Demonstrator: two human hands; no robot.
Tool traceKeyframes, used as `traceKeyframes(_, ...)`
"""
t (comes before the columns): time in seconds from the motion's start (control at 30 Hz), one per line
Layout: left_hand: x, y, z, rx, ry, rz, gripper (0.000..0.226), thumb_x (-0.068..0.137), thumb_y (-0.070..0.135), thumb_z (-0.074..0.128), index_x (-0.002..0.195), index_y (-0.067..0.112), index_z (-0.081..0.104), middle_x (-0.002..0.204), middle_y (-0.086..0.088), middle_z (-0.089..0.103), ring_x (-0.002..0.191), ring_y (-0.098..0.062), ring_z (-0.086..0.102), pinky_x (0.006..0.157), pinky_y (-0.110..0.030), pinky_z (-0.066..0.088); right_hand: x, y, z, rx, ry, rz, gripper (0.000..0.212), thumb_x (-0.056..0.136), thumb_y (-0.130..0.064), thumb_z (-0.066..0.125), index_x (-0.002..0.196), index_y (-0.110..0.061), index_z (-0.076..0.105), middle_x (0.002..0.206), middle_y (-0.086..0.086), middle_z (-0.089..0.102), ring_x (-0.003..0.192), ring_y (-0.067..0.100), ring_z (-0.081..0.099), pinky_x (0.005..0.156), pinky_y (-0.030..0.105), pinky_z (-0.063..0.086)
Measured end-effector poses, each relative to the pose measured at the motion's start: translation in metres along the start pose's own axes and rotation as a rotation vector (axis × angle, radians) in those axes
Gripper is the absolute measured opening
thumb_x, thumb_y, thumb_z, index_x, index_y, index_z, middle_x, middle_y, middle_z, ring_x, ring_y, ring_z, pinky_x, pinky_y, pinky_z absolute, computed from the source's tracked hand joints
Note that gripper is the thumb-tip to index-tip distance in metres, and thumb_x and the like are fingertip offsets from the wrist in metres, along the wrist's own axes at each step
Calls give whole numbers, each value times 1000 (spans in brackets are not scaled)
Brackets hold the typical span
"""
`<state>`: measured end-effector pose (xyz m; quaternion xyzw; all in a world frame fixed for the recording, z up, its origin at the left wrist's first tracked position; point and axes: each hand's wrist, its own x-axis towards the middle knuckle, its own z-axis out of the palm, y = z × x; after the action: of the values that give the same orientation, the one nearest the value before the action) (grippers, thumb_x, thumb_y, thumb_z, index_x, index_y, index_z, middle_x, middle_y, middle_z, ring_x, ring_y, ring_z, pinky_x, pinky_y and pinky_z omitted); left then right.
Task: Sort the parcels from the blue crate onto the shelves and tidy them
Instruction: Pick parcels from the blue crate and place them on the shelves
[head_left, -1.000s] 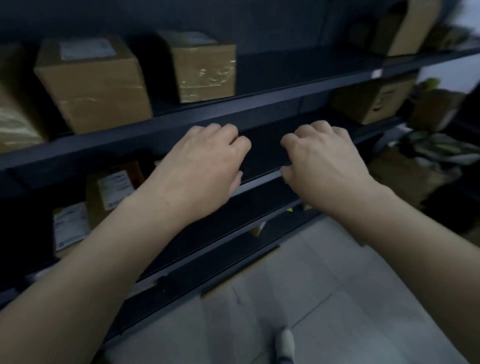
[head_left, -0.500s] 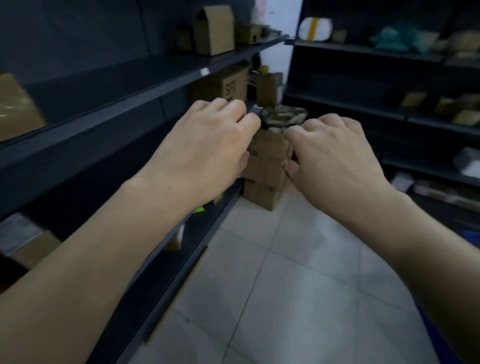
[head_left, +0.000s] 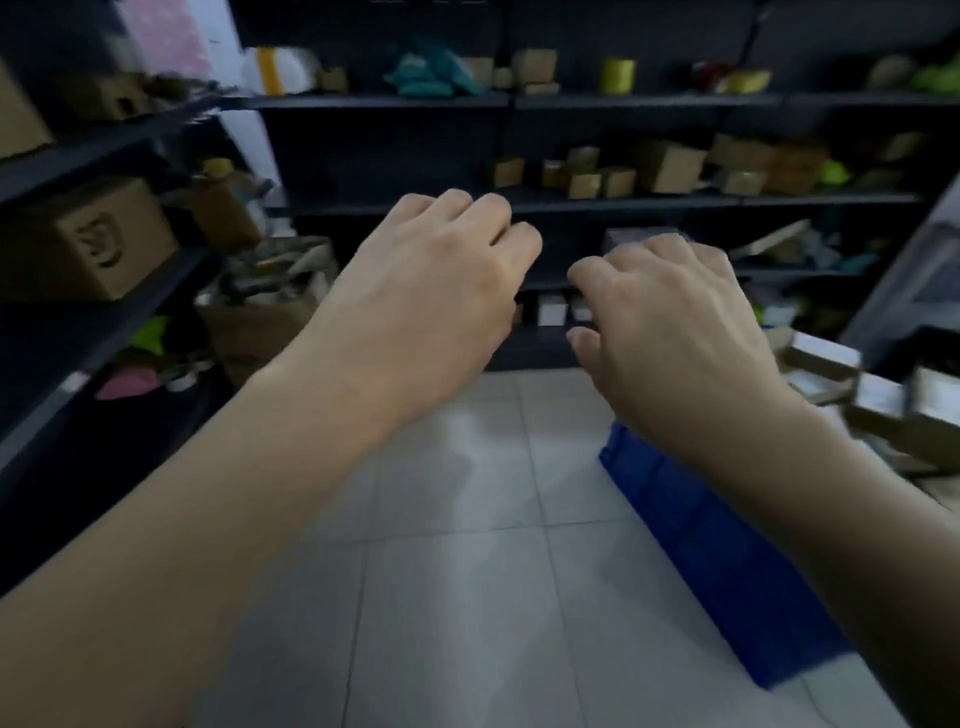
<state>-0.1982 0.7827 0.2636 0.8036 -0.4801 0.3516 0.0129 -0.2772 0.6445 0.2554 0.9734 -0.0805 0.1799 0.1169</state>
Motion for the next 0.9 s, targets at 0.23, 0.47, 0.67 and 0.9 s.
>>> traceKeyframes(0.23, 102, 74, 57, -172, 79, 190, 30, 78, 10, 68, 106, -1, 63, 95, -20, 64, 84, -37, 59, 77, -47, 47, -20, 114, 24, -79, -94, 274, 27, 93, -24, 56, 120, -17, 53, 118, 8, 59, 117, 31, 47, 100, 41, 33)
traceKeyframes(0.47, 171, 117, 107, -298, 94, 348, 29, 79, 11, 68, 105, -2, 63, 93, -19, 64, 83, -37, 59, 74, -45, 47, -25, 183, 45, -100, -172, 473, 30, 93, -24, 57, 122, -17, 53, 124, 8, 56, 120, 30, 45, 101, 41, 32)
traceKeyframes(0.67, 227, 137, 151, -392, 131, 451, 28, 80, 11, 64, 104, -2, 63, 94, -21, 65, 84, -39, 60, 74, -47, 48, -15, 224, 64, -161, -193, 624, 29, 94, -23, 55, 122, -17, 54, 119, 6, 58, 117, 30, 47, 98, 40, 32)
traceKeyframes(0.9, 284, 136, 195, -505, 184, 538, 27, 83, 11, 63, 107, 0, 63, 99, -19, 64, 90, -37, 60, 81, -48, 45, 18, 257, 86, -231, -188, 763, 22, 91, -20, 59, 113, -16, 57, 112, 8, 61, 113, 30, 50, 96, 41, 34)
